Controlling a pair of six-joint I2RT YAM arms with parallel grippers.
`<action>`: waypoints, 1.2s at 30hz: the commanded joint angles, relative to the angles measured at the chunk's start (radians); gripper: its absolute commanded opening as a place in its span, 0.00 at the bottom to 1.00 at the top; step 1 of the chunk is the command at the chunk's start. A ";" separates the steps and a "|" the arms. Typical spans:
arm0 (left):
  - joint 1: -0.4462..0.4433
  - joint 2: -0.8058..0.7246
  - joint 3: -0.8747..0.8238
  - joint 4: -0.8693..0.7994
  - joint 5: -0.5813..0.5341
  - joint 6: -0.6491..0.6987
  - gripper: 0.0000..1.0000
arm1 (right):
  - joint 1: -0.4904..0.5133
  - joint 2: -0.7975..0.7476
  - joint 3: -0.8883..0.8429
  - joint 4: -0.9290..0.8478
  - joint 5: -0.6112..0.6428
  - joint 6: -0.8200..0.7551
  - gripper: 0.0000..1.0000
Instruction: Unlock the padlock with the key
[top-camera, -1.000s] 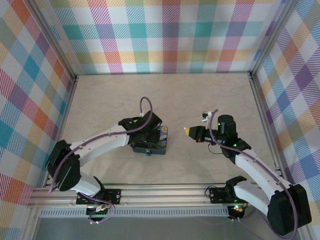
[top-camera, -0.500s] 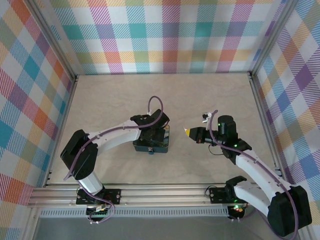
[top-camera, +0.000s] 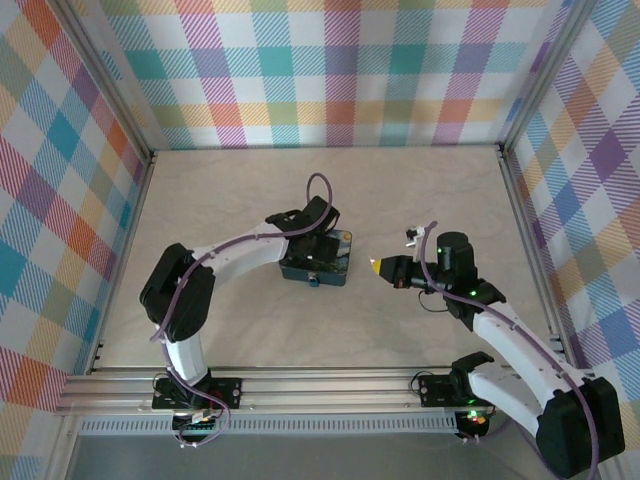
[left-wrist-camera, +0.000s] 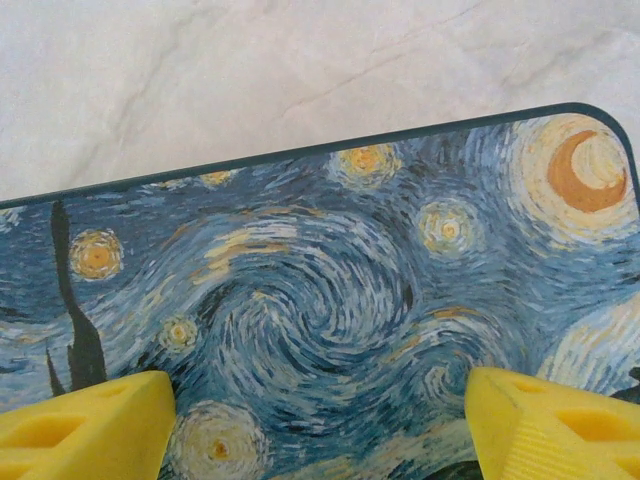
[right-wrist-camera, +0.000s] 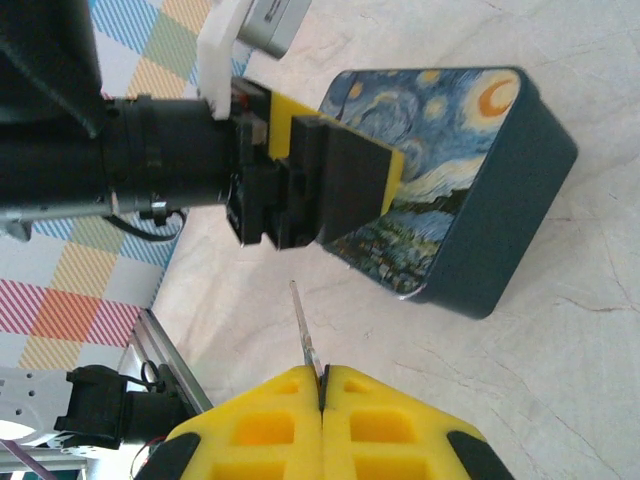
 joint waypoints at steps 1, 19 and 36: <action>0.023 0.096 0.027 -0.015 0.122 0.116 0.75 | 0.002 -0.030 0.023 -0.022 0.006 -0.034 0.01; 0.046 -0.067 0.155 -0.039 0.184 0.196 0.79 | 0.001 0.001 0.037 -0.041 -0.023 -0.018 0.01; 0.056 -0.661 -0.571 0.402 0.184 -0.075 0.83 | 0.001 0.073 0.018 0.038 -0.069 0.019 0.01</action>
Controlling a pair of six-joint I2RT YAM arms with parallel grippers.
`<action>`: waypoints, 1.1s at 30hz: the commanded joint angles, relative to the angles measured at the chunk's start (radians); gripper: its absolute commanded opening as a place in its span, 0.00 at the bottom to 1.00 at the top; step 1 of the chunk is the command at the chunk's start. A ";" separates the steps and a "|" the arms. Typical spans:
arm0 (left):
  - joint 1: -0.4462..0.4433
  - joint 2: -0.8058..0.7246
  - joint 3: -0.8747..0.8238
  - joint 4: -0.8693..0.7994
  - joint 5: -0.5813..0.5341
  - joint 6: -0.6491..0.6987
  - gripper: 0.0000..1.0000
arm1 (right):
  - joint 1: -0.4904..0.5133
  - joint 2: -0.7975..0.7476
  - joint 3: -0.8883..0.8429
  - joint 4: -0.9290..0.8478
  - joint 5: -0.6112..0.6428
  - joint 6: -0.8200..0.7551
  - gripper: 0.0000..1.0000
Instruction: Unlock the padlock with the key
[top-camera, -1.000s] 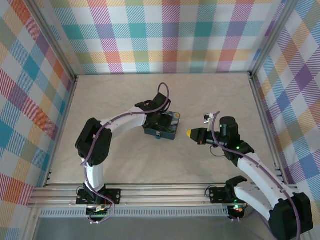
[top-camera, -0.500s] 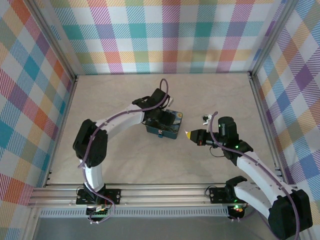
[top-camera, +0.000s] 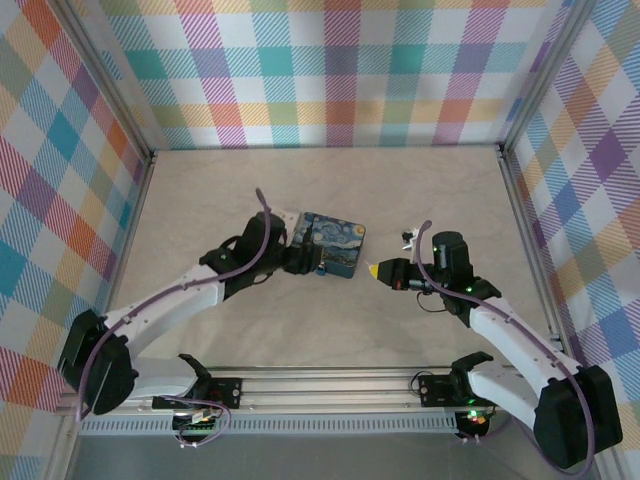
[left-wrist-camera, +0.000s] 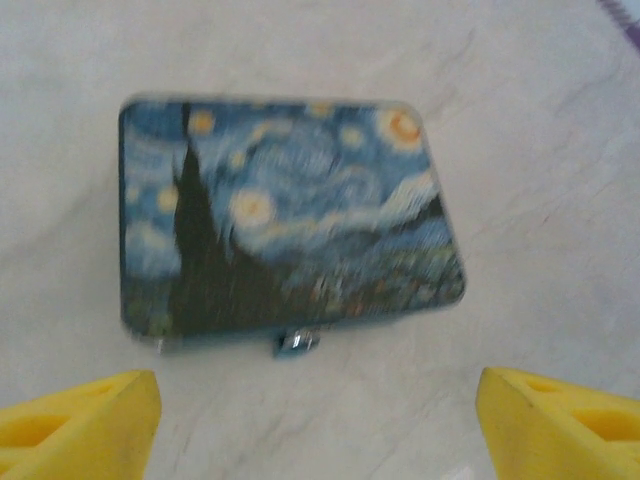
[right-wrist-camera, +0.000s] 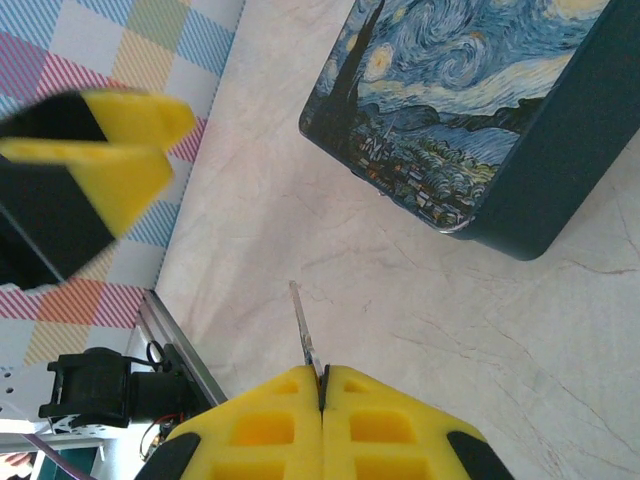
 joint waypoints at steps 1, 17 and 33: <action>0.010 -0.108 -0.121 0.131 -0.010 -0.082 0.83 | 0.002 0.012 0.017 0.049 -0.032 0.016 0.01; 0.011 -0.133 -0.342 0.344 0.055 -0.164 0.85 | 0.029 0.351 0.173 0.301 -0.107 0.120 0.01; 0.013 0.169 -0.303 0.566 0.136 -0.199 0.80 | 0.037 0.755 0.387 0.347 -0.096 0.100 0.00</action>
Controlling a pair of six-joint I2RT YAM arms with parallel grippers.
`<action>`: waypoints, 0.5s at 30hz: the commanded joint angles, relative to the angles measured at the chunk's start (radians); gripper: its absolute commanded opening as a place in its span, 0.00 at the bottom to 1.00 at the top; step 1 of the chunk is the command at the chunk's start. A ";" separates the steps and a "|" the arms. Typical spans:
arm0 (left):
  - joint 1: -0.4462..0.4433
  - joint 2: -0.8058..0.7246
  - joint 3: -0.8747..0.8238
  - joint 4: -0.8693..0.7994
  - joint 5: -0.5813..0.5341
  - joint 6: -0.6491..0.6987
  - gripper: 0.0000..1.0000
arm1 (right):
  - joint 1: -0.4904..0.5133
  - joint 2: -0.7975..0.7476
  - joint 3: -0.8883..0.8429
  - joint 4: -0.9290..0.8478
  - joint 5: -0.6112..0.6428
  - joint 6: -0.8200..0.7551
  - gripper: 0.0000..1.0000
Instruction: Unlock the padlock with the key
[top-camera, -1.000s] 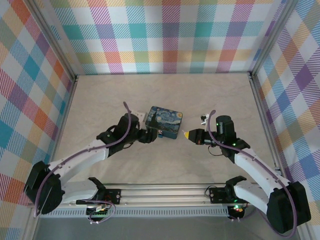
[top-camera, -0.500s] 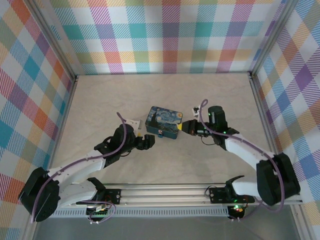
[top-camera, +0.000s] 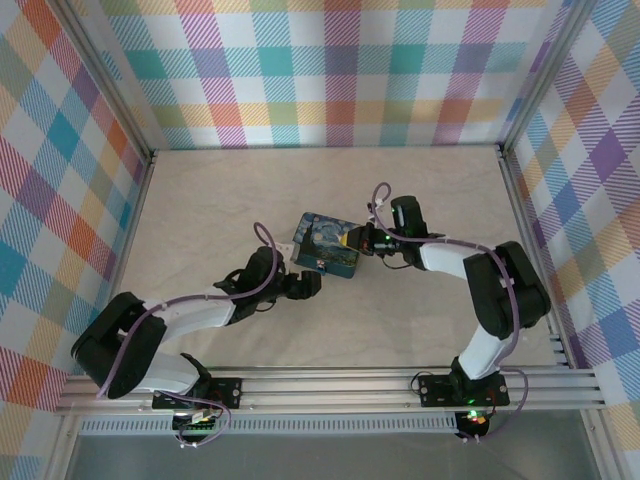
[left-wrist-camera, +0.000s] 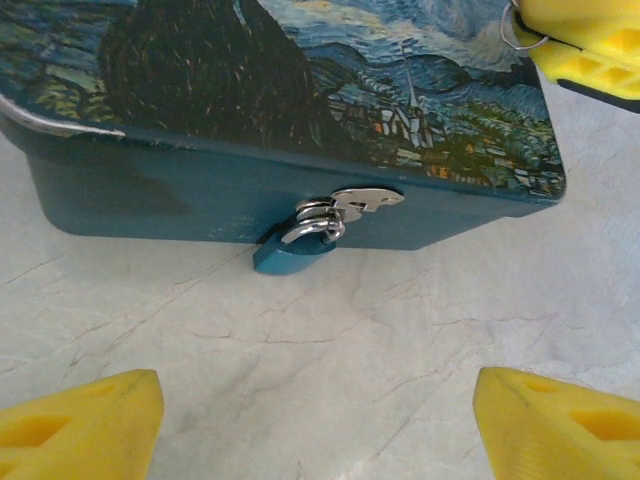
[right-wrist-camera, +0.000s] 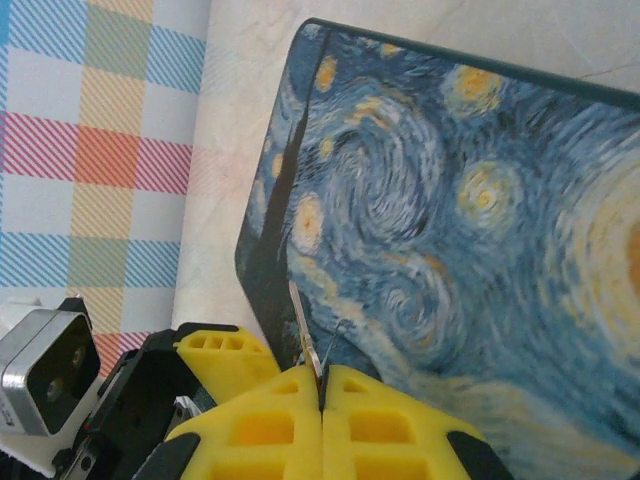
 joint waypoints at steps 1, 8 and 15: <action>0.009 0.044 0.033 0.078 0.017 0.003 0.79 | 0.006 0.017 0.045 -0.001 -0.010 -0.036 0.00; 0.010 0.108 0.043 0.129 0.018 0.028 0.77 | 0.008 0.049 0.040 -0.052 0.012 -0.063 0.00; 0.009 0.141 0.058 0.157 0.024 0.052 0.73 | 0.024 0.054 -0.010 -0.069 0.036 -0.078 0.00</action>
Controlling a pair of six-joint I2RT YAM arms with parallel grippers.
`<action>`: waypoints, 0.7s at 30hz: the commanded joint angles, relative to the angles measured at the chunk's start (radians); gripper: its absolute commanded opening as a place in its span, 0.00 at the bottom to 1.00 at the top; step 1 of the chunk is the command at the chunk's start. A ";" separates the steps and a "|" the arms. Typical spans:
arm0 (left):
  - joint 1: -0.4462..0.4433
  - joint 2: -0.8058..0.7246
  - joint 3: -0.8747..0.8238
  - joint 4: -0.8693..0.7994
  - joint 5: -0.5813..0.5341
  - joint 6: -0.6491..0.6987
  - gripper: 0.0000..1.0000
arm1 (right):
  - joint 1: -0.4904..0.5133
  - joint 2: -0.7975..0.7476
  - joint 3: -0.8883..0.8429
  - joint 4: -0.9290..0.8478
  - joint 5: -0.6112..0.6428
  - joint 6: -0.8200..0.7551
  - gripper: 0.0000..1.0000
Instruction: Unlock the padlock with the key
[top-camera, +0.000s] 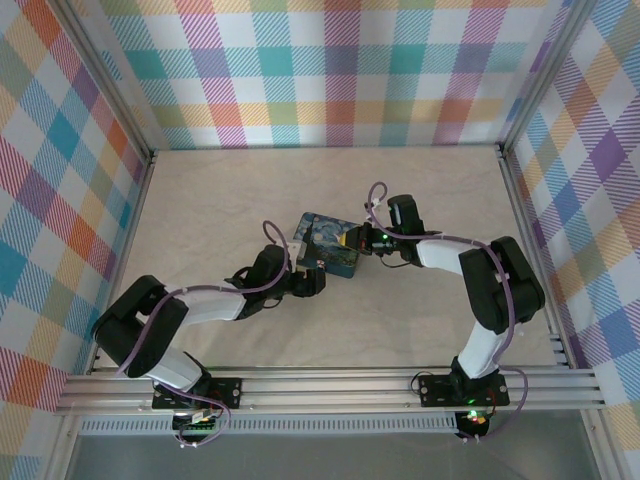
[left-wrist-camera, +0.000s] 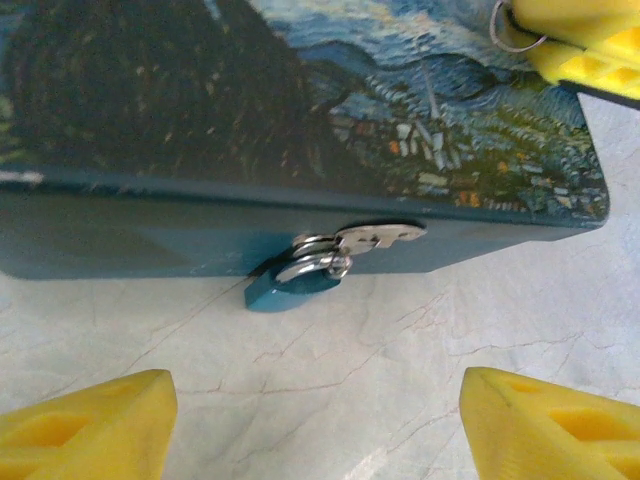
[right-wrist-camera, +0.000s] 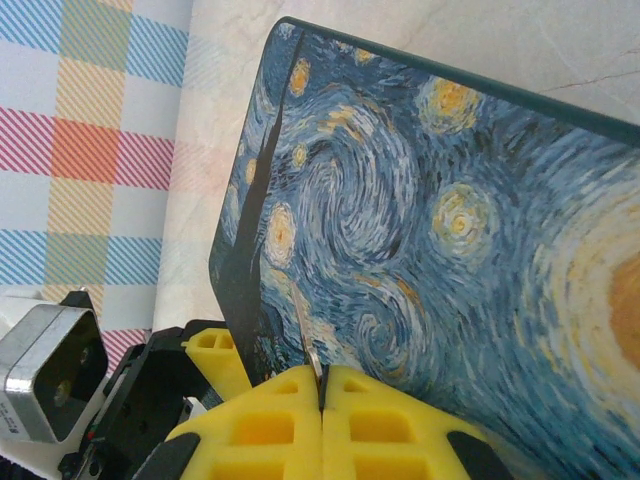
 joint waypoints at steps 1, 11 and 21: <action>0.008 0.020 0.034 0.050 0.012 0.032 0.72 | 0.019 0.016 -0.045 -0.038 0.025 -0.029 0.00; 0.014 0.084 0.052 0.078 0.009 0.071 0.68 | 0.029 -0.016 -0.074 -0.046 0.034 -0.032 0.00; 0.027 0.118 0.064 0.079 0.022 0.113 0.66 | 0.030 -0.009 -0.070 -0.045 0.036 -0.031 0.00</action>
